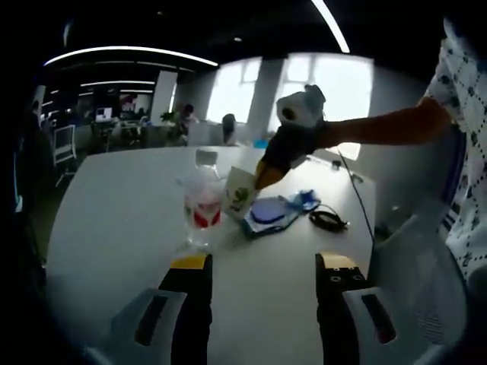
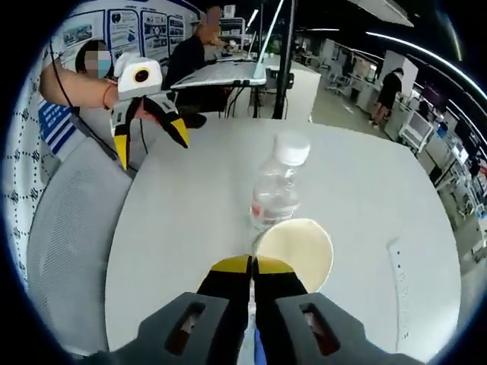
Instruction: Arrange the tabletop items into an orderly group along one side of the table until the central work area is clear of visible clutter.
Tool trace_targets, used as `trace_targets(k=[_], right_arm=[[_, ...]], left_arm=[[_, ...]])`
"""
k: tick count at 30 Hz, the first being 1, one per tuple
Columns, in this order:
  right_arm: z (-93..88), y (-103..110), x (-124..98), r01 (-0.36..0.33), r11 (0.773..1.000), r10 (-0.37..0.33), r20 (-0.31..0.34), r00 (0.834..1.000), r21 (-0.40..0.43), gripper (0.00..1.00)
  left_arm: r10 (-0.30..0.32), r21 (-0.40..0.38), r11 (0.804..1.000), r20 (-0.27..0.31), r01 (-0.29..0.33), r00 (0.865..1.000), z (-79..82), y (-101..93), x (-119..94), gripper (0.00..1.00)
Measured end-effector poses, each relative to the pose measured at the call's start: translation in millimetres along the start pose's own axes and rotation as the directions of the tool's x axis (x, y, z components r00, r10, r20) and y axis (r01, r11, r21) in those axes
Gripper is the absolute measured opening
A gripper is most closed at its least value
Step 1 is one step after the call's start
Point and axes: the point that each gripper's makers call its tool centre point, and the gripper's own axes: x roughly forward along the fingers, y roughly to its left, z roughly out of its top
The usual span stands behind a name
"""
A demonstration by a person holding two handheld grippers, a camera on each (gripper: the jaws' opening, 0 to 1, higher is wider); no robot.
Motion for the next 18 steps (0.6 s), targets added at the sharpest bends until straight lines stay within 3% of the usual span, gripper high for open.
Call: trace_targets(k=[18], right_arm=[[-18.4, -4, 24, -0.036, 0.981, 0.008, -0.146, 0.989, -0.191, 0.0]], left_arm=[[0.001, -0.011, 1.0, 0.003, -0.001, 1.0, -4.2, 0.9, -1, 0.49]])
